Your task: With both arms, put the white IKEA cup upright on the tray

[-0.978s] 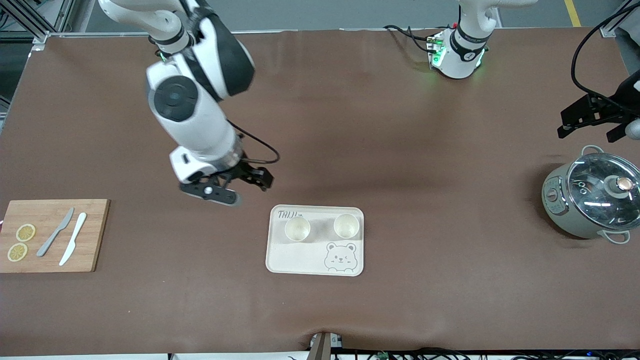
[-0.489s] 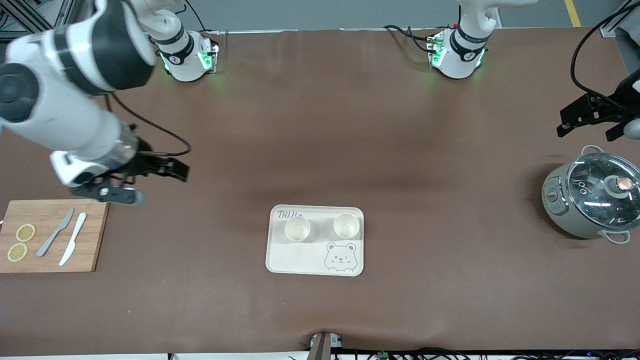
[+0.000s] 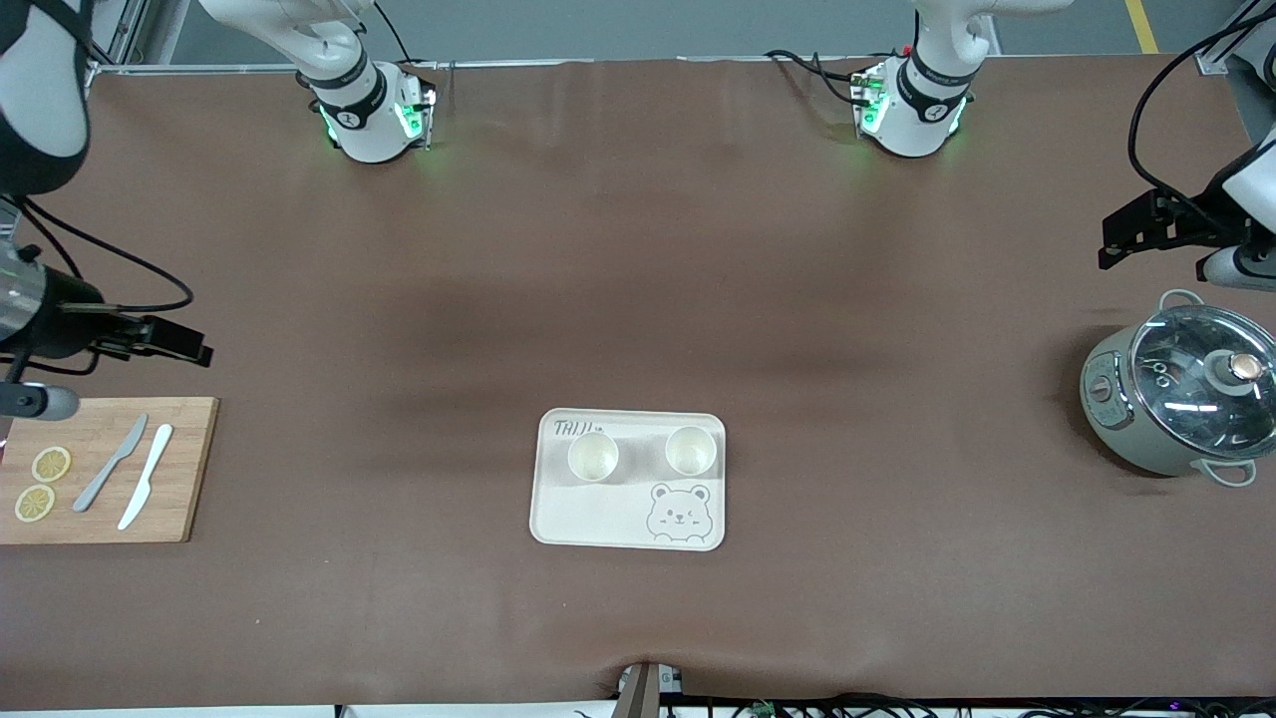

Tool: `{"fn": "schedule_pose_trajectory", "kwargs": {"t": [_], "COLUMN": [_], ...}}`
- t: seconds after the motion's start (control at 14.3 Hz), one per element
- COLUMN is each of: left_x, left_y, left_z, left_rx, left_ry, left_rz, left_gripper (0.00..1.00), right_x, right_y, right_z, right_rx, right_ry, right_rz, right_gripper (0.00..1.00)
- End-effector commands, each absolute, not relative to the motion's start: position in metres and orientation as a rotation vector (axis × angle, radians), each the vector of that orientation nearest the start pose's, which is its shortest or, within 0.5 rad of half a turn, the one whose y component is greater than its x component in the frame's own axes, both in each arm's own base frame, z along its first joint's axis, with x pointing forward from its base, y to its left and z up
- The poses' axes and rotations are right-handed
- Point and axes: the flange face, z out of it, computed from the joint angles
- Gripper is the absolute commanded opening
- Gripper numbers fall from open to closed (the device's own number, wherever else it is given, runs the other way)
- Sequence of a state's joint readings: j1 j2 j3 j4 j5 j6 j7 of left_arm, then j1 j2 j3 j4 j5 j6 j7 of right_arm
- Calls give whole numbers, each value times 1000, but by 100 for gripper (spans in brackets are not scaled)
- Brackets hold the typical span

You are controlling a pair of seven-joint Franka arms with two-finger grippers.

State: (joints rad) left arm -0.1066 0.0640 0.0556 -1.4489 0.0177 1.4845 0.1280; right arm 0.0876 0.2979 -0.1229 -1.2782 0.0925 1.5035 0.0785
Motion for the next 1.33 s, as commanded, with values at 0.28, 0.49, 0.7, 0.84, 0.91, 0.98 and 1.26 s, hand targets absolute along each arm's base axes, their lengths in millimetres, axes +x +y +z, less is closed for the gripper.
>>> {"fn": "schedule_pose_trajectory", "kwargs": {"t": [0.28, 0.49, 0.7, 0.84, 0.91, 0.98, 1.26], "left_x": [564, 564, 564, 564, 564, 564, 564], "left_y": [-26, -27, -27, -27, -26, -26, -26], "left_z": [642, 642, 642, 642, 642, 642, 642], "left_rx": [-3086, -3087, -3089, -3089, -3091, -3092, -3094], "left_ry": [306, 309, 307, 302, 300, 300, 298], "left_rz": [60, 60, 60, 60, 60, 60, 59], "left_gripper": [100, 100, 100, 100, 100, 100, 100], "right_x": [651, 654, 654, 653, 652, 652, 653], "right_y": [-27, -29, -41, -48, -51, -53, -52], "right_z": [566, 563, 562, 563, 563, 563, 562], "right_rx": [-3149, -3155, -3147, -3151, -3146, -3146, -3144], "right_ry": [152, 154, 181, 119, 111, 115, 108], "right_rz": [58, 46, 48, 47, 46, 46, 49], "right_gripper": [100, 100, 100, 100, 100, 100, 100]}}
